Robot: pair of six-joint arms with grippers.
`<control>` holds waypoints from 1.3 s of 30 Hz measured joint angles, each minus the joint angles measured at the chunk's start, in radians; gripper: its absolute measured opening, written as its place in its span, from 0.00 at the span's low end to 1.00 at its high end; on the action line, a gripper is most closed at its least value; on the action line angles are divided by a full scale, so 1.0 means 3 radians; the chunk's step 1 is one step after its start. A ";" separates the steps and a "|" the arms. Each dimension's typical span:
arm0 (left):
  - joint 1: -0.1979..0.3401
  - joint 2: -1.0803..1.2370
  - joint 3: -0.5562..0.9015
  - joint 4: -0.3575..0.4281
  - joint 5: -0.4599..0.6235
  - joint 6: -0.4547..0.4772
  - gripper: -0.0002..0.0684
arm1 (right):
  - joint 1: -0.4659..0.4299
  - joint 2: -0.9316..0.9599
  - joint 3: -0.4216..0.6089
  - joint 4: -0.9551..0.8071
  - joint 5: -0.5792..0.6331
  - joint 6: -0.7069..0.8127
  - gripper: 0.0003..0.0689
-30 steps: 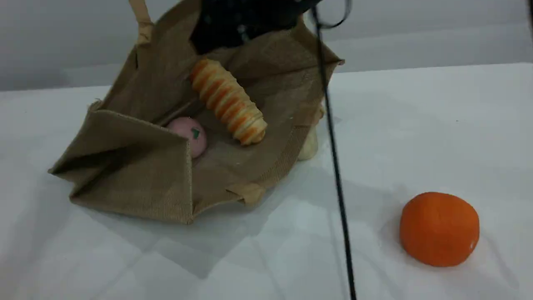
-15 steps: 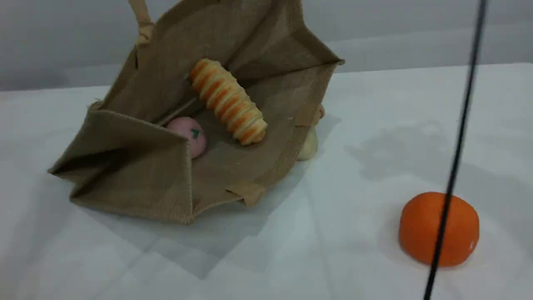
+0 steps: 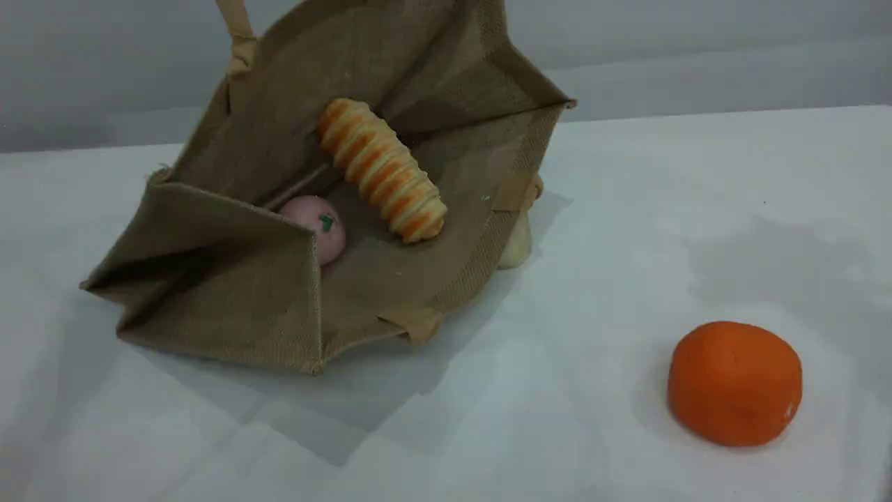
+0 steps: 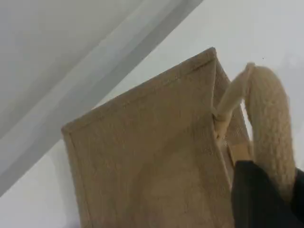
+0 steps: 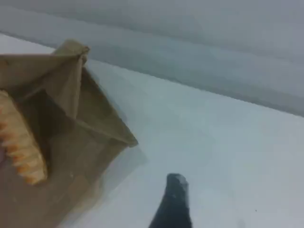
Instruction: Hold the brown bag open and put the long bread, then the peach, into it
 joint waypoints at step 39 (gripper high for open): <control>0.0009 -0.1103 0.0003 0.1680 0.0014 -0.1824 0.68 | -0.0003 -0.1133 -0.0338 -0.0261 0.1288 0.0517 0.83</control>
